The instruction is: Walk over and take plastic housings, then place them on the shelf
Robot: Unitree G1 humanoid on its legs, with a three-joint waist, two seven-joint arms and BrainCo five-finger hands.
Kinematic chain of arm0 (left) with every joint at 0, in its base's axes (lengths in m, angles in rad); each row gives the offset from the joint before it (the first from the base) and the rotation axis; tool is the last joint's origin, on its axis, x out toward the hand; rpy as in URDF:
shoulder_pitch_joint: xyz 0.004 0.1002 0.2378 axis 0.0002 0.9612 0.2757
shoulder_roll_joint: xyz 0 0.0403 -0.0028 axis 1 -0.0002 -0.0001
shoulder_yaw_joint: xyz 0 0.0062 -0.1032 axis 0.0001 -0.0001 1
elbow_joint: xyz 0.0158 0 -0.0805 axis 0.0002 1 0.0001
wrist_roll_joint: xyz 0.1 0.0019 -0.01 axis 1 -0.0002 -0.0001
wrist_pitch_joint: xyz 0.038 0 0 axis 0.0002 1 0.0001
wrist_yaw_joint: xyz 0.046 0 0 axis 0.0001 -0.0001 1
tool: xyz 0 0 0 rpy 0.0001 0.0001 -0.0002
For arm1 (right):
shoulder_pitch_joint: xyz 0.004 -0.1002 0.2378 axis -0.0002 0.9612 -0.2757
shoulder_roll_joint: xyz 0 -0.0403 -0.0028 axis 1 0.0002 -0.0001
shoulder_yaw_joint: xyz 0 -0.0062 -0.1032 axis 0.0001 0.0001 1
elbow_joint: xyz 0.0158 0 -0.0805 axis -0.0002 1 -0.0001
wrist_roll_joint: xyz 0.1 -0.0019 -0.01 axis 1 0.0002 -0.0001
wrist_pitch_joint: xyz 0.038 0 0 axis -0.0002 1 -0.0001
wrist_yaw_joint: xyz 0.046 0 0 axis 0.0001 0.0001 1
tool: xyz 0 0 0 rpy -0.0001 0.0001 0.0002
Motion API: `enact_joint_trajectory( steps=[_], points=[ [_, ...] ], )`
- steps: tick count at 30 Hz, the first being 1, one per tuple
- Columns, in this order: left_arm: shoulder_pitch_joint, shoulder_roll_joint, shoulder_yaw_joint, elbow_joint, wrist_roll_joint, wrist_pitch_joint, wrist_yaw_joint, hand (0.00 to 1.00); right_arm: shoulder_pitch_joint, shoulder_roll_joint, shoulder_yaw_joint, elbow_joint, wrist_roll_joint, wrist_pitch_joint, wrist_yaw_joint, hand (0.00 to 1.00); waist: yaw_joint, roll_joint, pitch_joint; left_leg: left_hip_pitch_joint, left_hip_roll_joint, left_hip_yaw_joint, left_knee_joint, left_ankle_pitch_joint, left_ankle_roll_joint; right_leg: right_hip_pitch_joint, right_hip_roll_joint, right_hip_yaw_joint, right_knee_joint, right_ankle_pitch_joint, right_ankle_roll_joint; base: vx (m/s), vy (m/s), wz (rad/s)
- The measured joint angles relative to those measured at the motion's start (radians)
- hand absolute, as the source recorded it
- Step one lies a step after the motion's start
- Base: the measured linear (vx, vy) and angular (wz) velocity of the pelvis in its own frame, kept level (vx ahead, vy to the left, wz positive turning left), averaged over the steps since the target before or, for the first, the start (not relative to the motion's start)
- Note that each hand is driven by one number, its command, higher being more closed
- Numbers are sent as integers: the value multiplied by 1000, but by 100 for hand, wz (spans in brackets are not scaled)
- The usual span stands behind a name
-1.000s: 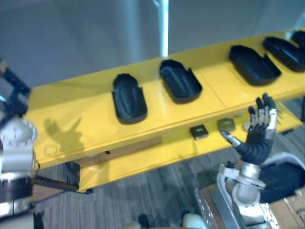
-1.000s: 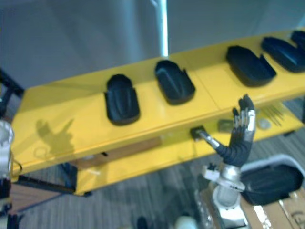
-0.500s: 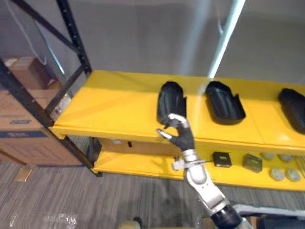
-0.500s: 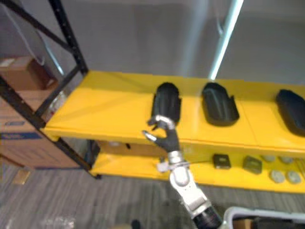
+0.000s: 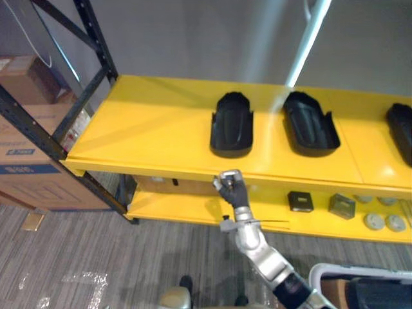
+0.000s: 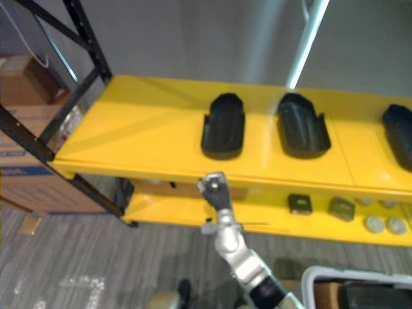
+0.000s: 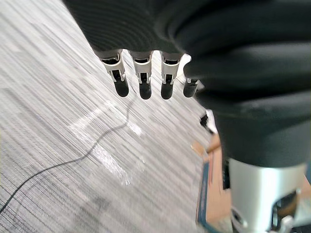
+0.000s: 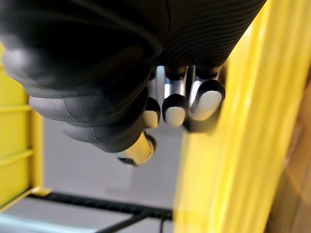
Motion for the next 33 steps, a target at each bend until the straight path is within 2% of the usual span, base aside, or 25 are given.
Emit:
enact_joint_trajectory(
  steps=[4, 13, 28, 31, 33],
  points=[
    [-25, 4, -36, -1, -2, -7, -20, 0, -20, 0, -52, 16, 1, 17, -3, 100, 0, 0, 20, -13, -3, -5, 4, 0, 1, -7, -2, -1, 2, 0, 0, 54, 8, 4],
    [-34, 2, -77, -2, -2, -7, -25, 0, -76, 1, -120, 67, 10, 17, -3, 100, 3, 4, 62, -28, -11, -29, 33, -9, 8, -8, -12, -21, 25, -13, 12, -34, 10, 6],
    [-32, 6, -107, -2, -2, 12, -72, 0, -173, 13, -214, 149, 40, 14, -22, 100, 0, 14, 76, -41, -29, -46, 35, -3, 17, -15, -29, -33, 35, -14, 18, -14, 10, 3],
    [-39, 7, -150, -5, -2, 12, -85, 0, -270, -1, -265, 206, 55, 19, -16, 100, 1, 26, 94, -62, -28, -52, 57, -3, 17, -28, -28, -39, 47, -14, 16, -44, 1, 7],
    [-42, 7, -159, -5, -4, 15, -92, 0, -334, -26, -303, 219, 70, 19, -7, 100, 1, 40, 137, -63, -26, -53, 66, -4, 18, -32, -29, -38, 61, -15, 13, -83, 7, 0]
  ],
)
